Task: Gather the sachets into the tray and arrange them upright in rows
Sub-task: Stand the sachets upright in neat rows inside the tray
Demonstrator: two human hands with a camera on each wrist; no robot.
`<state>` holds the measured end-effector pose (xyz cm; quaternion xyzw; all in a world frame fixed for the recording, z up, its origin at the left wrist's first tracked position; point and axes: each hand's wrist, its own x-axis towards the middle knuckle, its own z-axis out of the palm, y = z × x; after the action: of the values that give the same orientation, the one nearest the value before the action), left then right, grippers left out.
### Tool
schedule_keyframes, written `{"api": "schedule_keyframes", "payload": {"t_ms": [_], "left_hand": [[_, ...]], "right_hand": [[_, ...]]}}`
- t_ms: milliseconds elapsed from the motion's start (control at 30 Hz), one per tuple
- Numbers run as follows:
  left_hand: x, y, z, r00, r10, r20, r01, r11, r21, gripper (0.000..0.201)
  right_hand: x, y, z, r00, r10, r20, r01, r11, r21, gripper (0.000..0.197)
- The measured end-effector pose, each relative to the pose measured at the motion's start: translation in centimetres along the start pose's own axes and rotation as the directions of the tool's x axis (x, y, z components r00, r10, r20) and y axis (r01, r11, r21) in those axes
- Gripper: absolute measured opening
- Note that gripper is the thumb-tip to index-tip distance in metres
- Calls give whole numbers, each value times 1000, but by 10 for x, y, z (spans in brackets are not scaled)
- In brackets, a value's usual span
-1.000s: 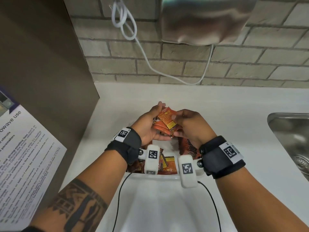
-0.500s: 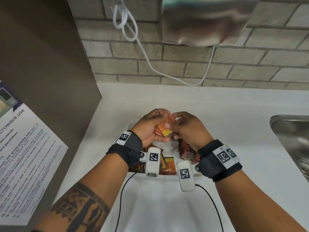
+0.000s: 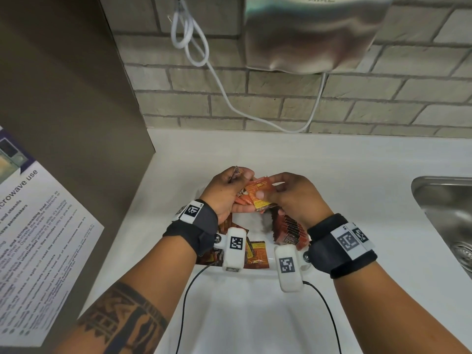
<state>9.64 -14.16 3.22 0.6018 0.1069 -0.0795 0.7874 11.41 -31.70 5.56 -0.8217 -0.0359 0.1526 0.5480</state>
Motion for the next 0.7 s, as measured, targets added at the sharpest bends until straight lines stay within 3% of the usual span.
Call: {"api": "schedule_keyframes", "payload": {"t_ms": [167,267,400,533,600,700], "left_hand": [[0,4,-2,1000,-25,7,25,999,-19,22],[-2,7,-5,997,-32,74,36,998,-47,27],[-2,4,-10,995,-30,93,38,996,-86,17],[2,5,-11,998,-58,-33,53,990,-127,14],[3,8,-12,997,-51,-52,42,987,-156,15],[1,12,-12,1000,-6,-5,5,988,-156,19]], "right_hand": [[2,0,0,998,0,-60,3,998,56,36],[3,1,2,995,-2,-100,10,997,80,36],[2,0,2,988,15,-156,10,988,157,34],[-1,-2,1,911,-249,-328,280,959,51,13],[-5,-2,6,880,-361,-309,375,927,-12,20],[-7,5,15,867,-425,-260,386,903,-186,33]]}}
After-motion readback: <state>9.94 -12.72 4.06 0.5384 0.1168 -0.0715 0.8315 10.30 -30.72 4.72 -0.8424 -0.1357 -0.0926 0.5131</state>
